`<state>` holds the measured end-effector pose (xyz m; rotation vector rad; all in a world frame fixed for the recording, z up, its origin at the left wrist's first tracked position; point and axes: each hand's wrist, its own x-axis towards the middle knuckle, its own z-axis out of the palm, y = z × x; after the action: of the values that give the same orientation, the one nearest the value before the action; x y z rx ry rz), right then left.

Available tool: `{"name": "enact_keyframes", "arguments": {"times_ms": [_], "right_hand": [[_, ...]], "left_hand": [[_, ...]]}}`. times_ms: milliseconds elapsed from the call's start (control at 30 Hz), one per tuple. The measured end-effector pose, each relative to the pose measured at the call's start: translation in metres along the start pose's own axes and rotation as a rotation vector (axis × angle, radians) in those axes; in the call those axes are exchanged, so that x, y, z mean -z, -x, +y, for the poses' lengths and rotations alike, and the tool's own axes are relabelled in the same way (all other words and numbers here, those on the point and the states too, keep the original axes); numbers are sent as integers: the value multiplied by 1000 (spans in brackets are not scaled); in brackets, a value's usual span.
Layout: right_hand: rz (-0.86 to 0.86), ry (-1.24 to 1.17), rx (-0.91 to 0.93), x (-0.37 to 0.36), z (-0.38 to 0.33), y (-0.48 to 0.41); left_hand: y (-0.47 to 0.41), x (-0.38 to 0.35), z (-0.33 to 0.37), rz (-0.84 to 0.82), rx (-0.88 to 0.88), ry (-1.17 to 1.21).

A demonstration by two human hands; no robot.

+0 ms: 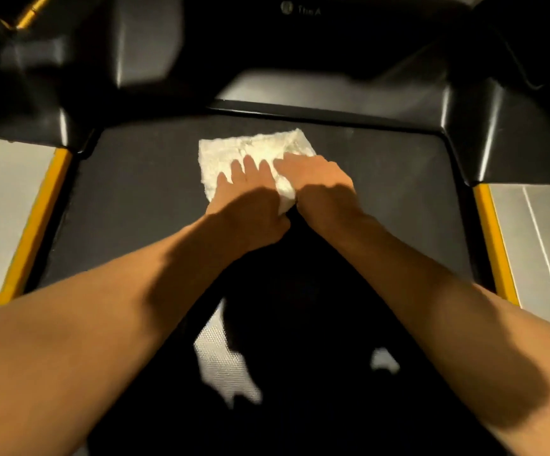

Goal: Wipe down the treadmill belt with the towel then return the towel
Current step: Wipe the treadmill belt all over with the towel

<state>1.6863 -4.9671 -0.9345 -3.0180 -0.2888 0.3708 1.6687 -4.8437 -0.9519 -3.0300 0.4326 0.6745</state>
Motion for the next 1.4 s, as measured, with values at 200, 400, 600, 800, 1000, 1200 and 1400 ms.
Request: {"name": "enact_keyframes", "arguments": {"times_ms": [200, 400, 600, 800, 1000, 1200, 1400], "right_hand": [[110, 33, -19, 12, 14, -28], [111, 56, -27, -16, 44, 16], [99, -39, -123, 14, 62, -12], [140, -97, -375, -2, 89, 27], [134, -128, -358, 20, 125, 20], [141, -233, -381, -18, 154, 73], [176, -329, -542, 14, 160, 33]], "left_hand": [[-38, 32, 13, -2, 85, 6], [-31, 11, 38, -31, -25, -48], [-64, 35, 56, 18, 46, 22], [-39, 12, 88, 27, -127, 63], [-71, 42, 130, 8, -46, 74], [-47, 14, 155, 92, -276, 43], [-93, 44, 158, -8, -189, 34]]}}
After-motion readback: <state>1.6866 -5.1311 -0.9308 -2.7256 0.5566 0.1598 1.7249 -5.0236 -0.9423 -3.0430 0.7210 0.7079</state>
